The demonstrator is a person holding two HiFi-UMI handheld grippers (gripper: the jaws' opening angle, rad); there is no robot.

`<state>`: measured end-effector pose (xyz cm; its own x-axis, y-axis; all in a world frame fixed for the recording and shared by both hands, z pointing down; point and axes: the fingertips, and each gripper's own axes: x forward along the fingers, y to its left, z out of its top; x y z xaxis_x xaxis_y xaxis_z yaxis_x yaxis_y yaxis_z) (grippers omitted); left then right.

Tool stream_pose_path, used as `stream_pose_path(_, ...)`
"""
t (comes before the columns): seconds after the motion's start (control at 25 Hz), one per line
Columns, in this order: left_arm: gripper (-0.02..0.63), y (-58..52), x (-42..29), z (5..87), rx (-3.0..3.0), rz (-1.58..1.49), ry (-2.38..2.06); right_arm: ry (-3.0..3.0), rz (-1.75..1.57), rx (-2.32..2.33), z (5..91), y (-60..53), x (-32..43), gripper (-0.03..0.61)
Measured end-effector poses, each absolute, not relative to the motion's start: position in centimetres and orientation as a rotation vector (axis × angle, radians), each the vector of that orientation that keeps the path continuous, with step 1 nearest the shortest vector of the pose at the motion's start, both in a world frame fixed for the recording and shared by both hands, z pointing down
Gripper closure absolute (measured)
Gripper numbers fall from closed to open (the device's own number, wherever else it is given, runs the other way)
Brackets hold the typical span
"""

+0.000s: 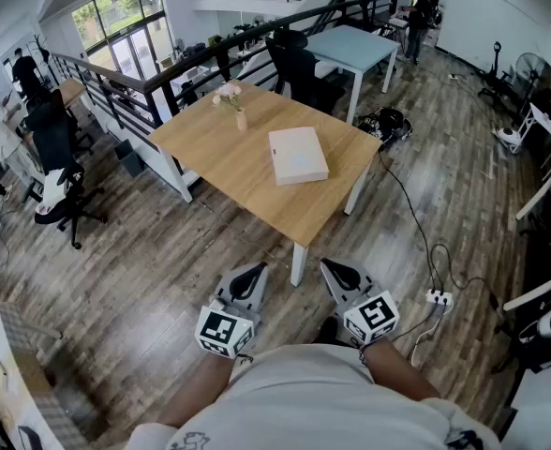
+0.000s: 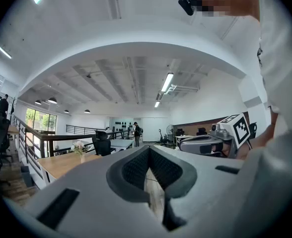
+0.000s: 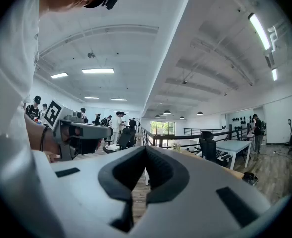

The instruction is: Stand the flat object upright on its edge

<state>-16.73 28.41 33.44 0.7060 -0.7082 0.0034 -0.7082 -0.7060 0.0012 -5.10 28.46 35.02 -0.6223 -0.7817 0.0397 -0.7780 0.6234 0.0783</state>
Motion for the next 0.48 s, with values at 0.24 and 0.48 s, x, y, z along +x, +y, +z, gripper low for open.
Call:
stream_pose_path(0.24, 0.607, 28.5, -16.0, 33.4, 2.894, 0.000, -1.214, -2.765, -0.069, 1.336, 34.9, 28.2, -4.2, 0.574)
stream_pose_path(0.48, 0.607, 27.4, -15.3, 33.6, 2.883, 0.013, -1.232, -2.771, -0.063, 1.324, 35.1, 27.1, -3.5, 0.574)
